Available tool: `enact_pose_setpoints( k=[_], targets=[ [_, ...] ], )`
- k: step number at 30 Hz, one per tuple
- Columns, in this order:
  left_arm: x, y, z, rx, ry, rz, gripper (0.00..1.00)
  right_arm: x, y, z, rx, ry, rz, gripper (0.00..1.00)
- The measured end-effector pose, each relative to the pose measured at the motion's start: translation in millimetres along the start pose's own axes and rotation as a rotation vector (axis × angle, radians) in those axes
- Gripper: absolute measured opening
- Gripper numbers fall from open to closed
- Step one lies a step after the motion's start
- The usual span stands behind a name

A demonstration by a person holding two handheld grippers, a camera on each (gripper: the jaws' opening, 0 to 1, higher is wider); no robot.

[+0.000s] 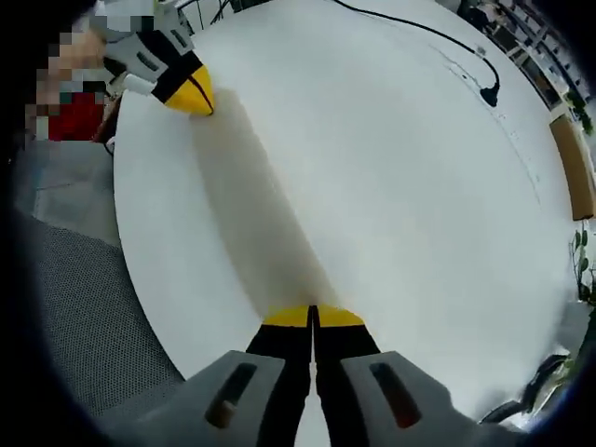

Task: Arrange the utensils inside the cutlery case until each visible utensil rests in its matching compartment.

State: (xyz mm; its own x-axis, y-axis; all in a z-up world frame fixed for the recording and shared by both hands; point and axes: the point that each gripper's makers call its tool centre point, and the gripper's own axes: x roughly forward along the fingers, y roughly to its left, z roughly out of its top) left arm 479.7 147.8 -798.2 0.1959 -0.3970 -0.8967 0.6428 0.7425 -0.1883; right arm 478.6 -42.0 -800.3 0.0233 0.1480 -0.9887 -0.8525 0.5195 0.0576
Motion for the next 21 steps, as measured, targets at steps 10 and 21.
enact_pose_setpoints(
  k=[10,21],
  targets=[
    [2,1.8,2.4,0.013,-0.010,0.012,0.00,1,-1,-0.2,-0.033,0.042,-0.012,0.00],
    [3,2.5,4.4,0.039,-0.007,0.021,0.00,-9,12,-5.3,0.059,-0.041,0.019,0.00]
  ],
)
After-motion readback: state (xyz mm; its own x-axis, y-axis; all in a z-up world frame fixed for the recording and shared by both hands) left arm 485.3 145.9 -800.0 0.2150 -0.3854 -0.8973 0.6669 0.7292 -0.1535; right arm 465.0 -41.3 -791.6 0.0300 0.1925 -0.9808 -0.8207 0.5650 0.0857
